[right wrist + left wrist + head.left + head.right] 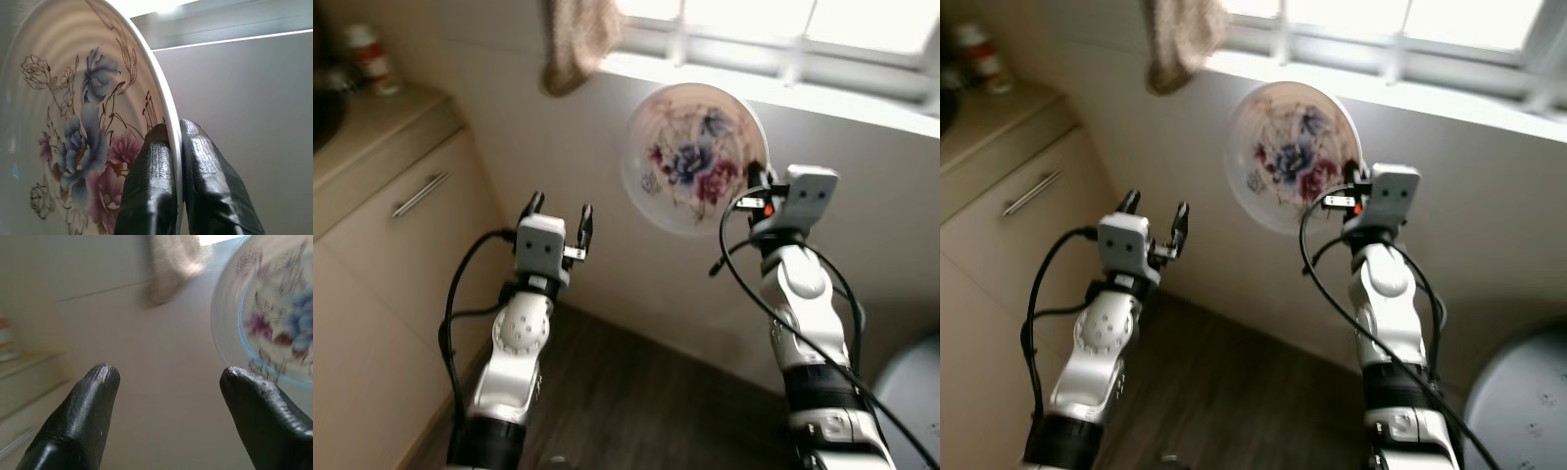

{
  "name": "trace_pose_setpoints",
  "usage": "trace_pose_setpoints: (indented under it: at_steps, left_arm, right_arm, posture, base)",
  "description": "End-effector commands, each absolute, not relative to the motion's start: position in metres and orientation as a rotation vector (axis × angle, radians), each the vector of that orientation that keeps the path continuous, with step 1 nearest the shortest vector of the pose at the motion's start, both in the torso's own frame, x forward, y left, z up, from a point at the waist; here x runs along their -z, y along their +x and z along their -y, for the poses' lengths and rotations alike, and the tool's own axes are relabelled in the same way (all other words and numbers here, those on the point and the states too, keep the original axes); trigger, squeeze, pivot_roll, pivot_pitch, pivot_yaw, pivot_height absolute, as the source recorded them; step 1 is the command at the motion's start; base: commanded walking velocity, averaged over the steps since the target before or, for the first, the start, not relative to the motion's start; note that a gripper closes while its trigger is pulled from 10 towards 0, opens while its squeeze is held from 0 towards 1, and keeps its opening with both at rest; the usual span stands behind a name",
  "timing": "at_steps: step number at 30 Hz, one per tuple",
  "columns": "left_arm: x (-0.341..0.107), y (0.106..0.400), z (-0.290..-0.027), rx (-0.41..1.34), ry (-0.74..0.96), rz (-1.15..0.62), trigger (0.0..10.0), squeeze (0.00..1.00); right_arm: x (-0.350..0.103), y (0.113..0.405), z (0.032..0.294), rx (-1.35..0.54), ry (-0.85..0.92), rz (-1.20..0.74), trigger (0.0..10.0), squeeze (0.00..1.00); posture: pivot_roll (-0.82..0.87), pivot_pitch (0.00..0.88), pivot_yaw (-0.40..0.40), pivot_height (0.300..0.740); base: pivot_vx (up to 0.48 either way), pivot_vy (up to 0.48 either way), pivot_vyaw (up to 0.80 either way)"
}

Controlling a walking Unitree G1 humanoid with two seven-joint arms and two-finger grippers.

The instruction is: Kitchen organization

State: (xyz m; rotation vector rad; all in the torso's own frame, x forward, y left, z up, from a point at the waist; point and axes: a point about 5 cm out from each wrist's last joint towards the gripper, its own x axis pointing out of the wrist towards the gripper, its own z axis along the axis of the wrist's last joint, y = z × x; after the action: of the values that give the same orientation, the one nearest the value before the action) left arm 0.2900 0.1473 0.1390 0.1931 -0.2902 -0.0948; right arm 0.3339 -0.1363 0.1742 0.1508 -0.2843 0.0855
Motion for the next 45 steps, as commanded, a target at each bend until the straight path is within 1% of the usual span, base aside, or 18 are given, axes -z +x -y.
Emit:
trace_pose_setpoints:
  at_steps: [1, 20, 32, 40, 45]
  left_arm:
    - [-0.141, 0.288, -0.14, 0.115, 0.18, 0.311, 10.0, 0.0]
    - [-0.139, 0.287, -0.139, 0.133, 0.192, 0.316, 10.0, 0.0]
    - [-0.142, 0.286, -0.14, 0.139, 0.178, 0.34, 10.0, 0.0]
    - [-0.143, 0.287, -0.14, 0.137, 0.175, 0.345, 10.0, 0.0]
    - [-0.144, 0.287, -0.141, 0.138, 0.175, 0.348, 10.0, 0.0]
  right_arm:
    - [-0.183, 0.334, 0.142, -0.073, 0.152, 0.327, 0.0, 0.0]
    - [-0.183, 0.333, 0.137, -0.083, 0.159, 0.338, 0.0, 0.0]
    - [-0.186, 0.332, 0.129, -0.117, 0.114, 0.369, 0.0, 0.0]
    - [-0.185, 0.332, 0.13, -0.107, 0.127, 0.365, 0.0, 0.0]
    - [-0.186, 0.334, 0.133, -0.083, 0.142, 0.363, 0.0, 0.0]
  posture:
    - [0.04, 0.0, -0.043, 0.74]
    - [0.04, 0.0, -0.036, 0.74]
    - [0.05, 0.0, -0.037, 0.74]
    - [0.05, 0.0, -0.036, 0.74]
    - [0.05, 0.0, -0.037, 0.74]
  base:
    - [0.0, 0.0, 0.8]
    - [0.0, 0.0, 0.8]
    - [0.0, 0.0, 0.8]
    - [0.259, 0.0, 0.8]
    - [0.349, 0.0, 0.0]
